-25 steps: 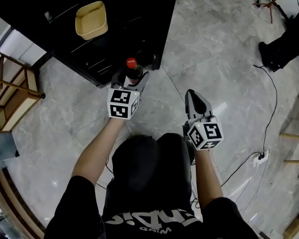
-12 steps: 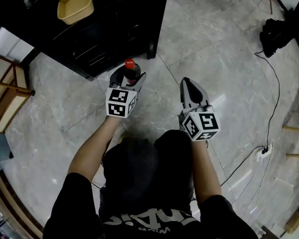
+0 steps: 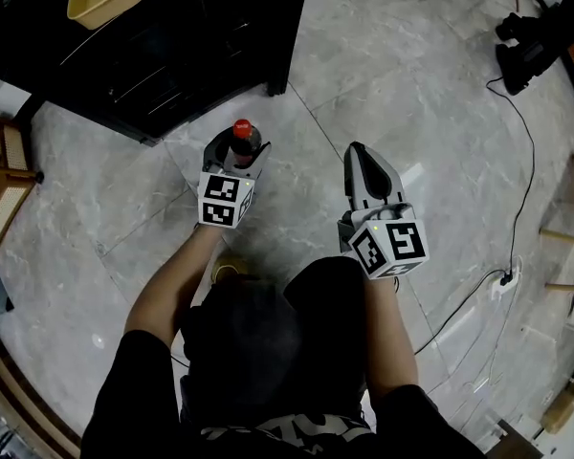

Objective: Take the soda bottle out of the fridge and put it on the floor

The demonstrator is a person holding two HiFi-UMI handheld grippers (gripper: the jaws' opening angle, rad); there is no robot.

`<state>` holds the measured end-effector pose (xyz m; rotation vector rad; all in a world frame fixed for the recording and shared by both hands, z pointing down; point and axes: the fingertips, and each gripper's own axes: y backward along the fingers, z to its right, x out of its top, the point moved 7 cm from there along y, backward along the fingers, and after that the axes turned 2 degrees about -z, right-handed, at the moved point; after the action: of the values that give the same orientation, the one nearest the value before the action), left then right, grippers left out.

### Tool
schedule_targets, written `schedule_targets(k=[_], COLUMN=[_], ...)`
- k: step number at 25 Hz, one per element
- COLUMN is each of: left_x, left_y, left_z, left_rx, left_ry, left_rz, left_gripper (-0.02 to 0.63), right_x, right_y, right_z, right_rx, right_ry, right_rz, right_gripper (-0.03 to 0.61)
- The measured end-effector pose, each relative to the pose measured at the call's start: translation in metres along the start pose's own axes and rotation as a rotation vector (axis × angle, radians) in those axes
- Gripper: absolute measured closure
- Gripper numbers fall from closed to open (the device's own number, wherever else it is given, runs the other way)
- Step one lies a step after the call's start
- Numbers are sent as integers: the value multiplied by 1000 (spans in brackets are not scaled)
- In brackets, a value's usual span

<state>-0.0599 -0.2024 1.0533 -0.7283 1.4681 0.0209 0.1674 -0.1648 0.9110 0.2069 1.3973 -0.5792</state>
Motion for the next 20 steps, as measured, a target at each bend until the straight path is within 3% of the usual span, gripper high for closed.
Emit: schedule_targets(k=[9,16,20], left_x=[-38,-47,-49], left_y=[-15,-14,-11], left_z=[2,1,9], left_rx=[-11,-3,-11], left_ry=[9,27,-39], left_rz=[-21,-15,-20], left_gripper=[301,301,301], right_x=[-6,-9,-12], right_y=[-5,-9,-9], right_z=[-4,-1,0], right_rx=[16,20,22], right_ry=[20,33,24], right_rz=[-27,-42,-46], right_gripper=[555,554,554])
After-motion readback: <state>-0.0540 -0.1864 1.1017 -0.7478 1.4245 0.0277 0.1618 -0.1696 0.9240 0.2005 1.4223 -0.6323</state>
